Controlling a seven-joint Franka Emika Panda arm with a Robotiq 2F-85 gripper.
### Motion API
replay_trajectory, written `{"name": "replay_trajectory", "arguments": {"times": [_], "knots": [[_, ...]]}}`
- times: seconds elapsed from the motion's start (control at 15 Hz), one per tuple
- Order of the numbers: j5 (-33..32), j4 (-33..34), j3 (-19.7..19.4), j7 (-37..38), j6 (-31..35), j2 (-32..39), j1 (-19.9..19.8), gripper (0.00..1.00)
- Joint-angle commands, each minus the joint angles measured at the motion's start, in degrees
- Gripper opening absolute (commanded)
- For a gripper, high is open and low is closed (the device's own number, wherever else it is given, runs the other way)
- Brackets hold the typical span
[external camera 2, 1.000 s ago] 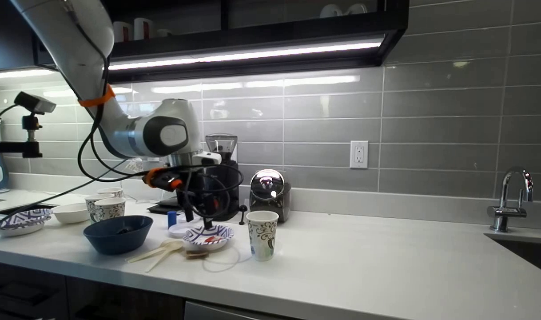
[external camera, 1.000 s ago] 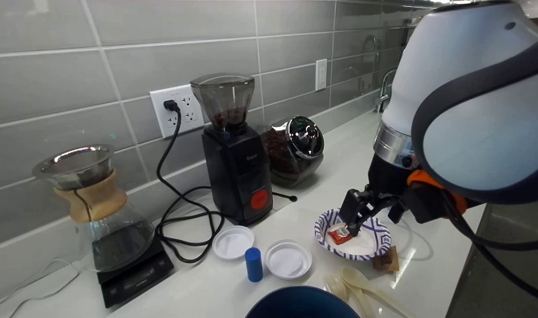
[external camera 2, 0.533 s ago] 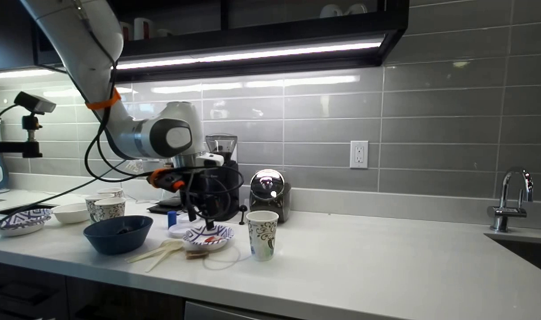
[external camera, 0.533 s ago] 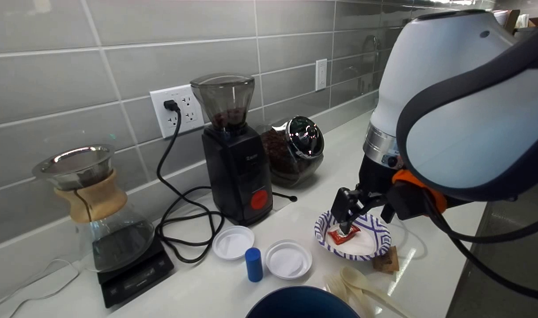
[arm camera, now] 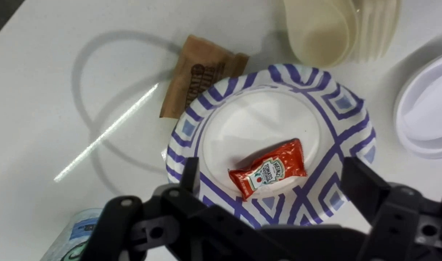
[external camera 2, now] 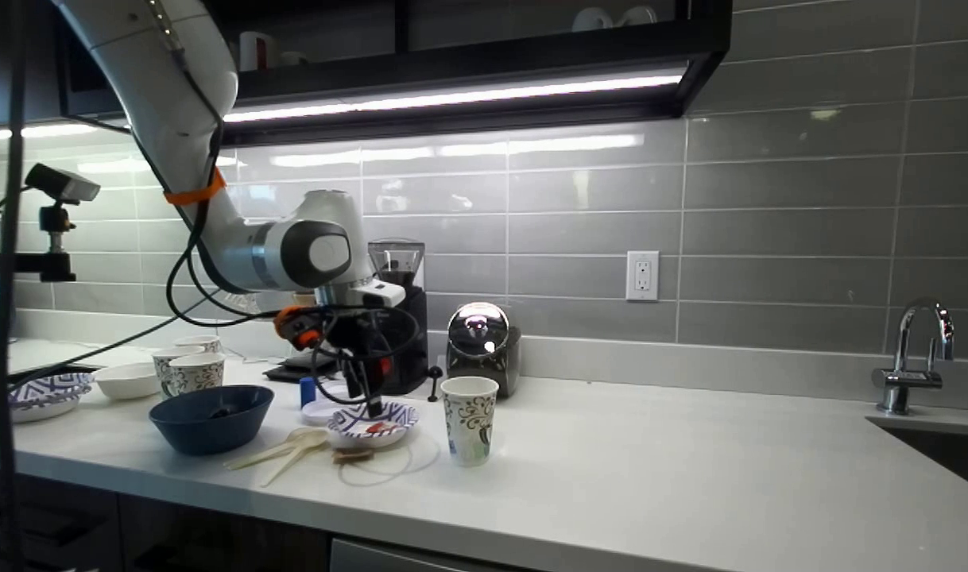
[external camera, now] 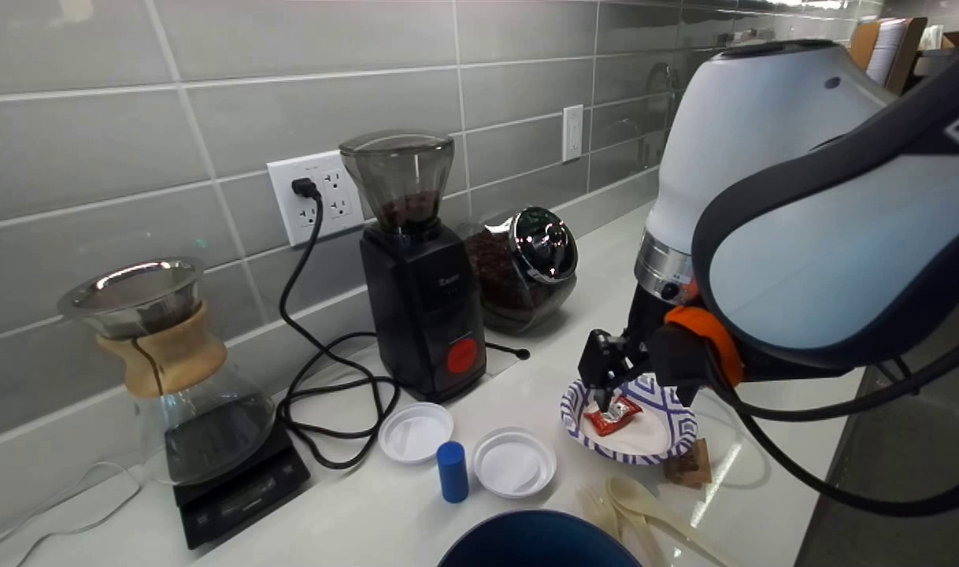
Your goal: Remove the red sachet on the paper plate and the pick up the paper plate and move it to the right of the styrofoam cup
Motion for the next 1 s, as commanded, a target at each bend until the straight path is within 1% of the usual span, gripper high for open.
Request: {"name": "replay_trajectory", "arguments": {"times": [0.0, 0.13, 0.27, 0.33, 0.4, 0.47, 0.6, 0.67, 0.8, 0.87, 0.93], "knots": [[-5.1, 3.5, -1.6, 7.6, 1.6, 4.9, 1.4, 1.0], [-7.5, 5.3, -2.7, 10.4, 1.7, 7.2, 2.4, 1.0], [-7.8, 6.7, -3.5, 11.7, 1.4, 9.2, 3.6, 1.0], [-7.9, 7.4, -4.0, 12.1, 1.5, 10.1, 4.3, 0.96], [-7.9, 8.1, -4.6, 12.7, 1.5, 11.1, 5.0, 0.8], [-7.6, 8.7, -5.1, 12.8, 1.5, 11.8, 5.7, 0.71], [-8.0, 9.7, -6.5, 13.5, 1.8, 13.2, 7.2, 0.61], [-7.9, 10.3, -7.0, 13.6, 1.5, 13.8, 7.8, 0.52], [-7.9, 11.1, -8.1, 13.8, 1.4, 14.8, 8.9, 0.39], [-7.8, 11.4, -8.5, 13.8, 1.4, 15.1, 9.3, 0.31], [-7.8, 11.7, -8.9, 13.8, 1.3, 15.0, 9.6, 0.26]]}}
